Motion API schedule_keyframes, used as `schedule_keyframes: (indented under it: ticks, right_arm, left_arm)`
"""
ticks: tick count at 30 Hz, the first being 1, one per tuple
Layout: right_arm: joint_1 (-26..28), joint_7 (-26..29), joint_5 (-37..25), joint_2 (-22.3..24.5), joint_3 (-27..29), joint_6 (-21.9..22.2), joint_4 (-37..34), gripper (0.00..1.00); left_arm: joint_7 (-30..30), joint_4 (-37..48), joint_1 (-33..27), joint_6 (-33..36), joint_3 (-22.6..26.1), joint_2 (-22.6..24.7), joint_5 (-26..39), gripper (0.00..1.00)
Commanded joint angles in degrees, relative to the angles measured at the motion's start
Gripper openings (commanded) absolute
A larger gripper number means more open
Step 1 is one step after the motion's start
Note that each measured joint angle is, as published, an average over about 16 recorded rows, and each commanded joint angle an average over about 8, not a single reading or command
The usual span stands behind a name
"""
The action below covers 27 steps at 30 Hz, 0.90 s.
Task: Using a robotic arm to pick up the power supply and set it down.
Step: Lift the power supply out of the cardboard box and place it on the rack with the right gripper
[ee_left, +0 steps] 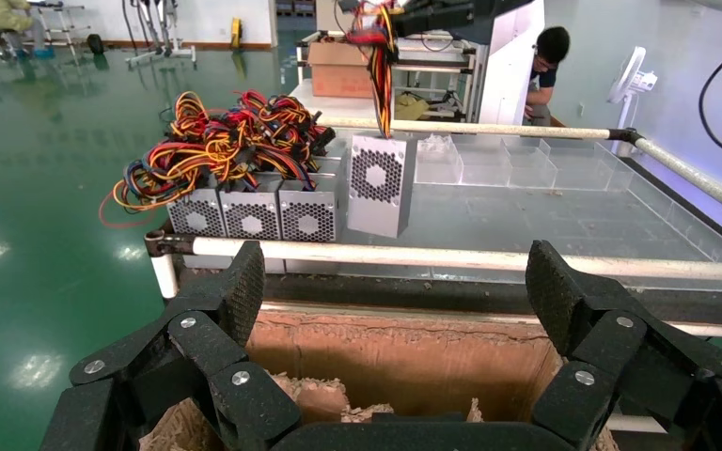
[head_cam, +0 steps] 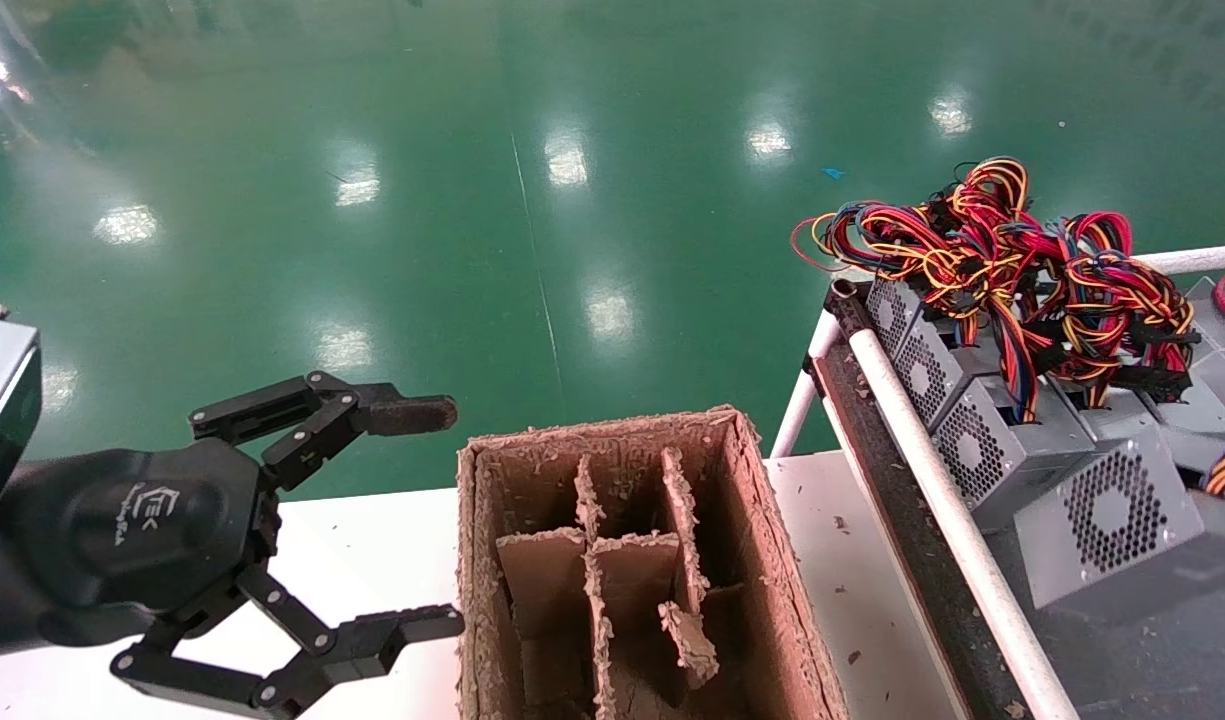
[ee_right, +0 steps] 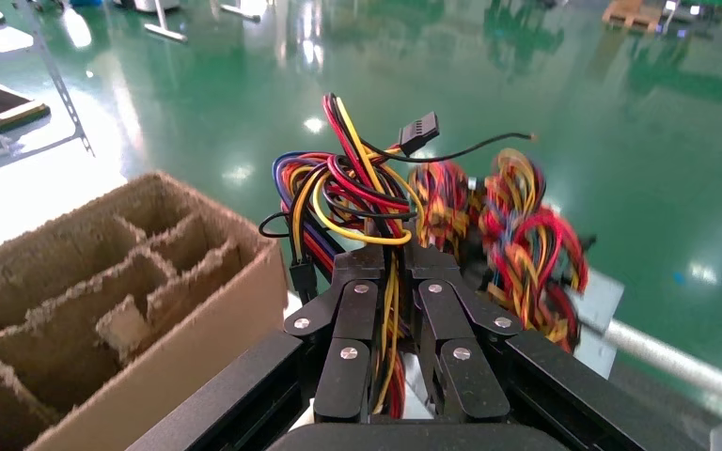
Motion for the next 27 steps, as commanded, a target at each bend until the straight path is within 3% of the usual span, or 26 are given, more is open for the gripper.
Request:
schedule_keyframes:
  ticks: [1, 11, 12, 19, 20, 27]
  right_arm:
    - [-1.47, -0.94, 0.04, 0.27, 0.08, -0.11, -0.92, 0.00]
    - [-3.51, -1.27, -1.62, -3.35, -1.16, 5.64, 3.84, 0.01]
    - [-3.45, -1.09, -1.72, -3.81, -1.27, 6.36, 4.36, 0.07]
    - [-2.99, 0.25, -2.05, -6.27, -1.93, 9.92, 6.58, 0.94]
    - [-2.99, 0.43, -2.10, -6.40, -2.00, 10.16, 6.72, 1.00]
    - [-3.15, 1.66, -2.21, -5.94, -2.29, 10.14, 7.26, 1.00]
  left_arm:
    - [0.00, 0.00, 0.00, 0.00, 0.00, 0.00, 0.00, 1.00]
    - [0.00, 0.00, 0.00, 0.00, 0.00, 0.00, 0.00, 1.00]
    - [0.00, 0.00, 0.00, 0.00, 0.00, 0.00, 0.00, 1.00]
    - [0.00, 0.00, 0.00, 0.00, 0.01, 0.00, 0.00, 1.00]
    - [0.00, 0.00, 0.00, 0.00, 0.01, 0.00, 0.00, 1.00]
    - [0.00, 0.00, 0.00, 0.00, 0.01, 0.00, -0.01, 1.00]
